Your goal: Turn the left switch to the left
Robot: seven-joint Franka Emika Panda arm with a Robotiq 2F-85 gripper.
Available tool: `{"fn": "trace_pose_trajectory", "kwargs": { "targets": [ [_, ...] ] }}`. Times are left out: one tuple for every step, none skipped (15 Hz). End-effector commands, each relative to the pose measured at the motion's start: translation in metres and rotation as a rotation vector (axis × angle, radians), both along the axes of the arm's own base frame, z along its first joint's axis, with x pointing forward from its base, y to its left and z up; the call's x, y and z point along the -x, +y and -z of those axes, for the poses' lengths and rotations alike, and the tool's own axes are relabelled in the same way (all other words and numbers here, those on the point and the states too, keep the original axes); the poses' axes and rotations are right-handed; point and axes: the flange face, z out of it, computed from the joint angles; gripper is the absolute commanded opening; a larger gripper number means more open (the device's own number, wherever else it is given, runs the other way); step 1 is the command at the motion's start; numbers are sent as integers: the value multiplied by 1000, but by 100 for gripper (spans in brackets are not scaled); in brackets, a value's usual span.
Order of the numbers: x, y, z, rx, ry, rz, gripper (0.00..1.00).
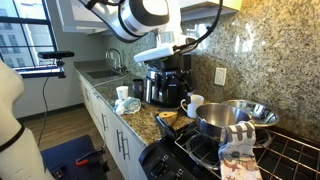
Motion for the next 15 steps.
{"fn": "trace_pose_trajectory", "kwargs": {
  "targets": [
    [0, -2, 0, 1, 4, 21, 100],
    [1, -4, 0, 5, 6, 38, 100],
    [2, -6, 1, 8, 9, 50, 100],
    [4, -8, 3, 6, 13, 72, 100],
    [6, -10, 5, 4, 16, 91, 100],
    [8, -12, 9, -3, 22, 110, 100],
    [10, -13, 13, -12, 27, 131, 100],
    [13, -15, 19, -24, 32, 154, 100],
    [16, -16, 25, -33, 37, 172, 100],
    [19, -18, 32, -47, 45, 196, 100],
    [22, -18, 38, -65, 54, 212, 100],
    [26, -18, 47, -82, 64, 239, 100],
    [30, -18, 56, -103, 75, 260, 100],
    [35, -17, 66, -121, 88, 283, 100],
    [39, -16, 74, -140, 100, 302, 100]
  ]
}}
